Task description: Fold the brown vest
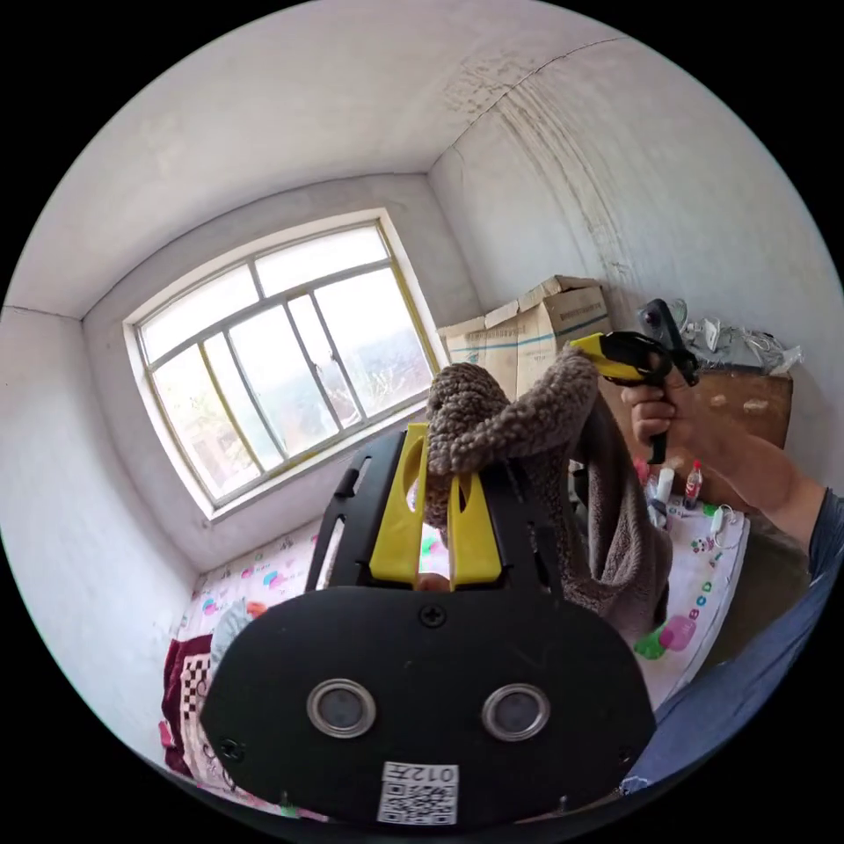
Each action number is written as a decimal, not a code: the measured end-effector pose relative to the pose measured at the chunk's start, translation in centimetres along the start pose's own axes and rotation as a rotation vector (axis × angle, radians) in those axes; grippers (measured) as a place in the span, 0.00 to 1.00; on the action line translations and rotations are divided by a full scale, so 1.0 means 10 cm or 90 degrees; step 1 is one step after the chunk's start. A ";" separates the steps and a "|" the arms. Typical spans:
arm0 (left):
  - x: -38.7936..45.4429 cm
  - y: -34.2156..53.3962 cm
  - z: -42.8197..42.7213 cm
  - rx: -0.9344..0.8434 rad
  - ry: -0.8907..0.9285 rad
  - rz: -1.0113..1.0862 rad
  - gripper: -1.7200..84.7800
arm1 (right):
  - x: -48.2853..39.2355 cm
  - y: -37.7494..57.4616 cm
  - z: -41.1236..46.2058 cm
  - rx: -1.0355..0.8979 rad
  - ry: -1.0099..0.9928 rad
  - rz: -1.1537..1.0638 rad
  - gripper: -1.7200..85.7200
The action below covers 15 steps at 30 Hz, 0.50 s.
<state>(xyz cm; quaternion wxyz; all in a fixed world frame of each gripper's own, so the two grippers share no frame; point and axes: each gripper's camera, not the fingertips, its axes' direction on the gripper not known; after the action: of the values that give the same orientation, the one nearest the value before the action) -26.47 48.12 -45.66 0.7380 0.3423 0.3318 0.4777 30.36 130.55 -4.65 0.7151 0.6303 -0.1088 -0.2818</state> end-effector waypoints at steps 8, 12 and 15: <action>-1.23 0.03 -1.01 -0.087 -0.146 -0.040 0.02 | 0.09 -0.28 2.23 -0.019 -0.186 0.042 0.03; -1.37 -0.42 -1.44 -0.108 -0.238 0.002 0.02 | -0.13 -0.71 2.93 -0.034 -0.259 0.004 0.03; -1.39 -0.78 -1.46 -0.125 -0.232 0.023 0.02 | -0.20 -0.97 3.18 -0.053 -0.280 -0.021 0.03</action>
<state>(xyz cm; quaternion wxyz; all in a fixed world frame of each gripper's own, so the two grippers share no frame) -39.14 35.55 -57.74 0.8067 0.3554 0.1385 0.4513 9.90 104.45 -7.76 0.6949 0.5253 -0.2398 -0.4286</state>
